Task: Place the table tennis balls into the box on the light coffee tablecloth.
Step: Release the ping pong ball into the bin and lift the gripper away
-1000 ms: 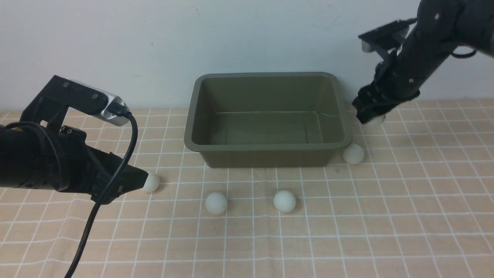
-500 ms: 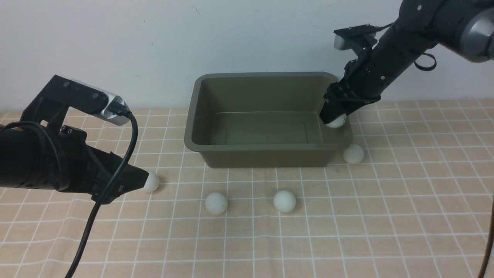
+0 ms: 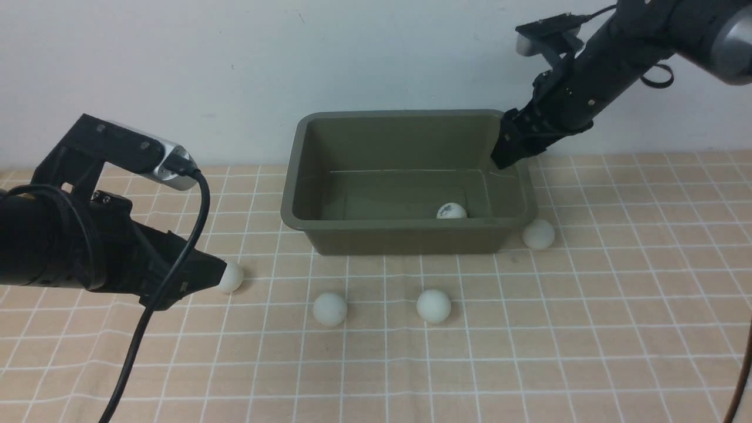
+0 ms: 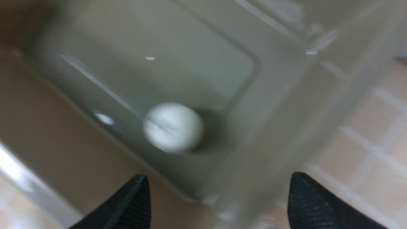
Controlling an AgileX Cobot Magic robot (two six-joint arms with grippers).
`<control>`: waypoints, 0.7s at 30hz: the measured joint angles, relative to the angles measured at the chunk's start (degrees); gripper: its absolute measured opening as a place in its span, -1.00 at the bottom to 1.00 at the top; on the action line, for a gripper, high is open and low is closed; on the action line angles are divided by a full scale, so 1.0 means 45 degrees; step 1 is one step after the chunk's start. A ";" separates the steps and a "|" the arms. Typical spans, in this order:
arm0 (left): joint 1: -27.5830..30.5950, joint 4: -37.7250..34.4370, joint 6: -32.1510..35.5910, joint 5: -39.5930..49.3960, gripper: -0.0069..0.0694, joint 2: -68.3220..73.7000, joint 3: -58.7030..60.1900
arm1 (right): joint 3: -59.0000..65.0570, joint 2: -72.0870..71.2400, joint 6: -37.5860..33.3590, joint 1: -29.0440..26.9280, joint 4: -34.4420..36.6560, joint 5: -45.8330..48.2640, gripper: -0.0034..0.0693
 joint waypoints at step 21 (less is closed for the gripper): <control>0.0000 -0.0047 0.0000 0.0038 0.63 0.0010 0.0000 | -0.0143 -0.0418 -0.6306 -0.2885 0.2836 0.0883 0.37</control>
